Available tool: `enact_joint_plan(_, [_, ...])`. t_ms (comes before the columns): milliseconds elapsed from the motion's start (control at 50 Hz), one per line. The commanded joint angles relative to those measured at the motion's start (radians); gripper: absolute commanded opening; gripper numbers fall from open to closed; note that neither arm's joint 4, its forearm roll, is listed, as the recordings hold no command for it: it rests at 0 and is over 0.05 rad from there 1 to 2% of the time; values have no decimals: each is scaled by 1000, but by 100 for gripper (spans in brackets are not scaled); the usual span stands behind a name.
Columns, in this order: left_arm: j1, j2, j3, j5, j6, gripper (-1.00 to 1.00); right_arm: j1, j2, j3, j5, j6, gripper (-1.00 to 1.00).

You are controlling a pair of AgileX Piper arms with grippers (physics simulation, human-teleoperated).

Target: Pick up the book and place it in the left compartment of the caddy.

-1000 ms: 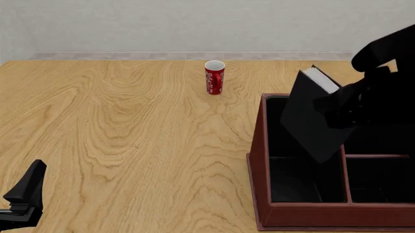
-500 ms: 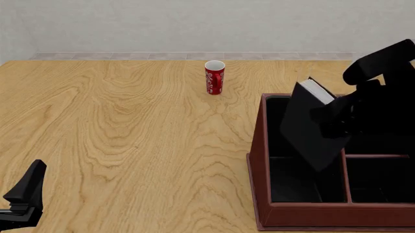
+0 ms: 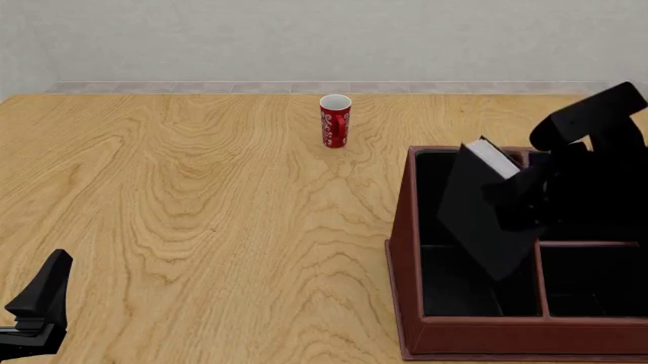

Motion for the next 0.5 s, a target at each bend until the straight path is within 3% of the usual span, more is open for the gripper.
enact_joint_plan(20, [0,0,0,0,0,100,-4,-10,15,-10,19,-100])
enact_joint_plan(500, [0,0,0,0,0,100,6,0,56,-50,38,-100])
